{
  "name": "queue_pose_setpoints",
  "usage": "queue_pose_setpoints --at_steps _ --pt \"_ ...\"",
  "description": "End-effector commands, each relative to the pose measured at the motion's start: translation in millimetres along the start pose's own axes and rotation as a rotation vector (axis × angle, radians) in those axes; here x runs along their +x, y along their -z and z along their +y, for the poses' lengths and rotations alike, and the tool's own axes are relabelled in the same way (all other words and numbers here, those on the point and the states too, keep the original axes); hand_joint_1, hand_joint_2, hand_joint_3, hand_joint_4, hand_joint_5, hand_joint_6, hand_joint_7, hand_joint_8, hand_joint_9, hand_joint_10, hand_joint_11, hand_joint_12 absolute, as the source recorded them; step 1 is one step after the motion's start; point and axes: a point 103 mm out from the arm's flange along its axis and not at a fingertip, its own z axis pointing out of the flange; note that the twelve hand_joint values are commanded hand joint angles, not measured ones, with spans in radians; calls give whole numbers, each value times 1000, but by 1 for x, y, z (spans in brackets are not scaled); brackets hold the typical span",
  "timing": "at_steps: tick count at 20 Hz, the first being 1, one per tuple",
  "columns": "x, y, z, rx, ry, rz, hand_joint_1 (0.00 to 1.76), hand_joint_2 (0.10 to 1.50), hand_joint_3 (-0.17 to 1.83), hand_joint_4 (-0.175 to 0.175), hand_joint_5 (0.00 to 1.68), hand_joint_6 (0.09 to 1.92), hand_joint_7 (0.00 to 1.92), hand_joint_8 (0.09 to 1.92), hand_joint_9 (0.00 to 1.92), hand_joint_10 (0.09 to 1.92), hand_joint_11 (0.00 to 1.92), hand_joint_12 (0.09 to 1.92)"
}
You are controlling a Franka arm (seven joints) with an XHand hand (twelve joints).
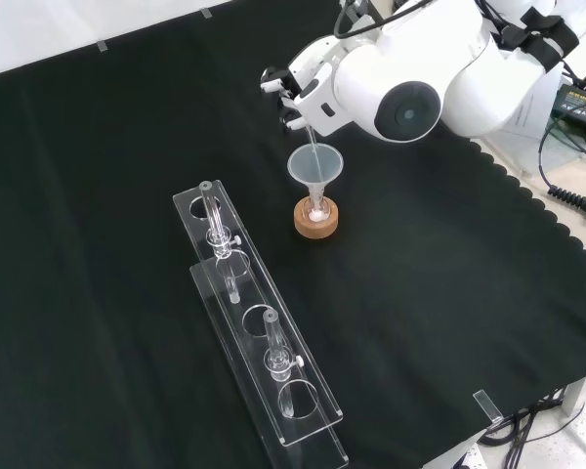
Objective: Pour all the NaCl from the weighing funnel into the round-bottom flask.
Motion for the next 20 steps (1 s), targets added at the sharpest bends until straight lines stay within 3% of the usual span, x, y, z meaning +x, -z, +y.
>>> queue_pose_setpoints --at_steps 1,20 --pt "1 2 1 6 -4 -31 1094 829 388 175 1195 714 1349 290 1448 107 987 972" --pt "7 12 0 -7 -4 -108 1094 825 395 175 1196 713 1351 286 1451 99 993 963"
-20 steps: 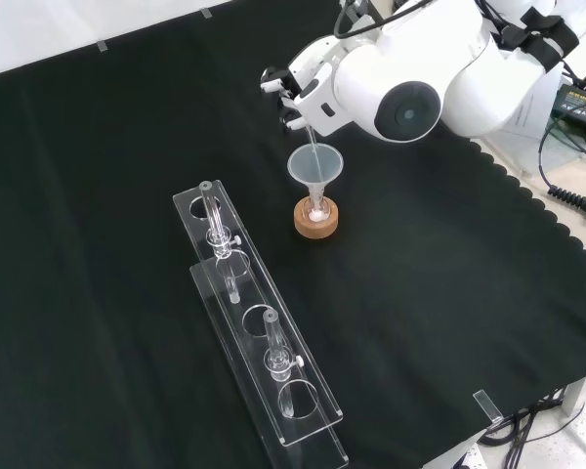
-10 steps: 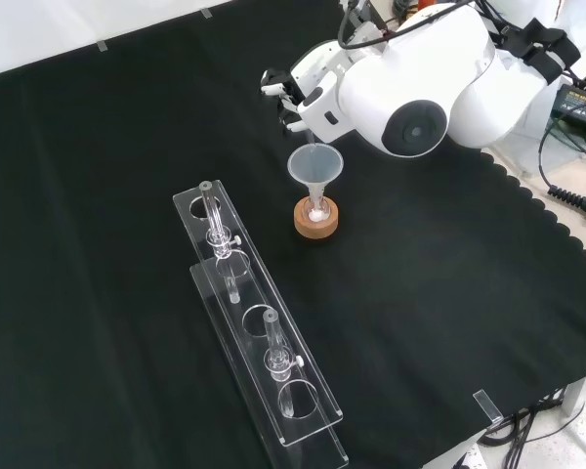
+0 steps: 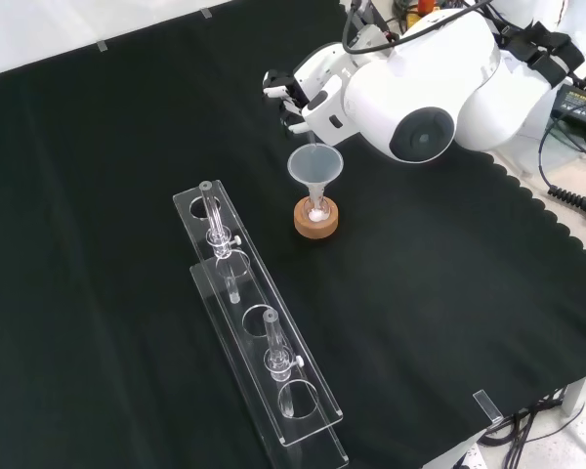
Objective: Pour all the NaCl from the weighing funnel into the round-bottom flask.
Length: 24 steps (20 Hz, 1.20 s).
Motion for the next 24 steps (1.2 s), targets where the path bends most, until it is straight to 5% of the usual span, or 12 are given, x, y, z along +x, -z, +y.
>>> queue_pose_setpoints --at_steps 1,9,24 --pt "4 4 -1 -9 3 -25 1094 825 395 175 1196 713 1351 286 1452 99 994 962" --pt "5 12 0 -1 -3 -119 1094 824 397 175 1196 713 1352 284 1453 96 996 960" --pt "8 21 -2 -35 -2 -178 1094 822 400 175 1195 715 1353 281 1456 92 1002 957"
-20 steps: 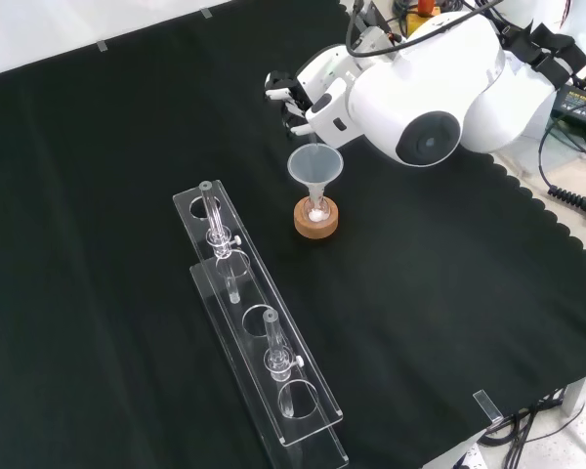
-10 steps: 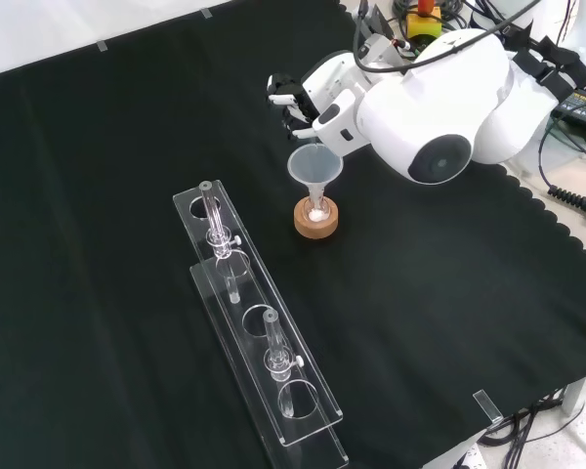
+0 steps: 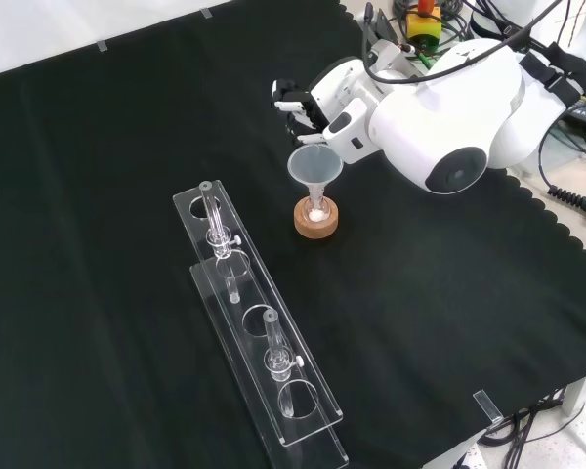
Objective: Pour all the NaCl from the weighing funnel into the round-bottom flask.
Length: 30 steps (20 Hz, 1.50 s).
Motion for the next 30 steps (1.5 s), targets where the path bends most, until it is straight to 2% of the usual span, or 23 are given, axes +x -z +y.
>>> queue_pose_setpoints --at_steps 1,9,19,23,25,30 --pt "-2 1 -1 -4 -4 -10 1094 822 400 175 1195 715 1353 281 1456 92 1003 957" --pt "-4 -2 1 -9 -9 45 1094 821 402 175 1196 715 1355 280 1459 90 1006 954" --pt "-10 -10 5 -33 -13 153 1094 820 404 175 1196 715 1358 278 1463 88 1012 950" --pt "-14 -15 4 -70 -17 217 1094 820 405 175 1196 715 1359 277 1464 87 1015 949" --pt "-20 -20 2 -102 -25 276 1094 820 405 175 1196 715 1360 277 1465 87 1016 948" --pt "-30 -34 0 -118 -28 390 1094 819 407 175 1197 716 1362 276 1468 87 1023 947"
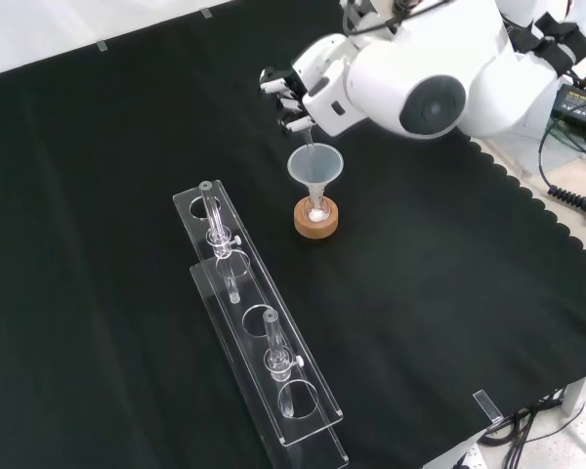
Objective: Pour all the NaCl from the weighing funnel into the round-bottom flask.
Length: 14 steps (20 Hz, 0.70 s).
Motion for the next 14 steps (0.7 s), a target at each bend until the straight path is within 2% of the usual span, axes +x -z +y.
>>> queue_pose_setpoints --at_steps 1,8,14 --pt "-13 -15 -2 -48 2 165 1094 818 407 175 1197 716 1363 276 1468 87 1025 946" --pt "-27 -34 -2 -66 -13 275 1095 816 411 175 1197 716 1366 274 1470 87 1037 941" --pt "-35 -56 1 -44 -26 374 1095 815 414 175 1198 716 1367 272 1471 87 1045 934"
